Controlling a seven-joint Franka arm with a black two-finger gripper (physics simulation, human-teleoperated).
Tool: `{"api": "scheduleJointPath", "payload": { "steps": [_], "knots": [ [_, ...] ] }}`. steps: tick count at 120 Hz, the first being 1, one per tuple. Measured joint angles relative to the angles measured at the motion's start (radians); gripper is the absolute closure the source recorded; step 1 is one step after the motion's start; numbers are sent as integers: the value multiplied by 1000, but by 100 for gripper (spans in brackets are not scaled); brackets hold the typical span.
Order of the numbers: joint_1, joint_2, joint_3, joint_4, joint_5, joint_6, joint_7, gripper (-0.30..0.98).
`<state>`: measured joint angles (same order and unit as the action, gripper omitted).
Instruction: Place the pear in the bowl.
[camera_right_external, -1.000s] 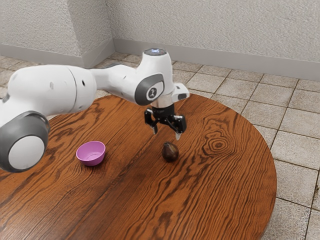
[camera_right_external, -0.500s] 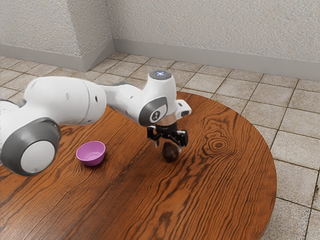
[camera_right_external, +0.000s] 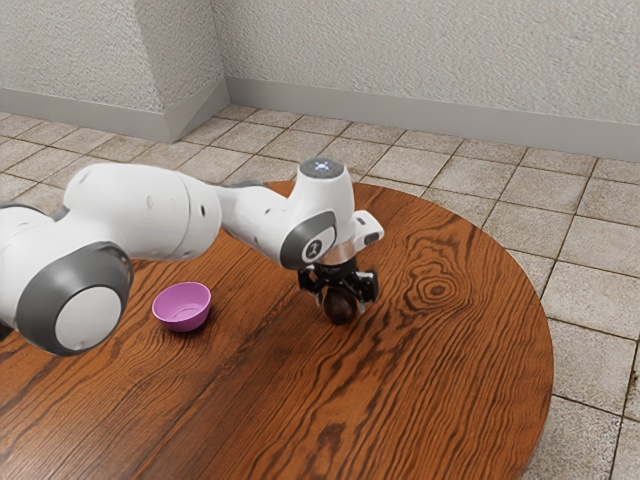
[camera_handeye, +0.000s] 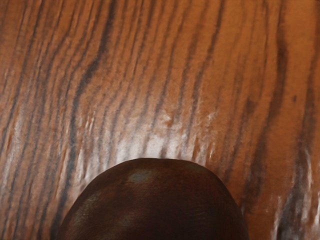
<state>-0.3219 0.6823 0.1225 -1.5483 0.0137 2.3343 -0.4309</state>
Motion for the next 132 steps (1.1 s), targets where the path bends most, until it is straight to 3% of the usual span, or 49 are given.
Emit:
{"api": "scheduleJointPath", "payload": {
  "steps": [52, 72, 105, 132],
  "knots": [
    [6, -2, 0, -12, 0, 12, -22, 26],
    [16, -76, 0, -55, 4, 8, -30, 28],
    [228, -307, 2, -276, 31, 6, -38, 29],
    [376, -355, 6, -358, 61, 5, -40, 29]
  ]
}}
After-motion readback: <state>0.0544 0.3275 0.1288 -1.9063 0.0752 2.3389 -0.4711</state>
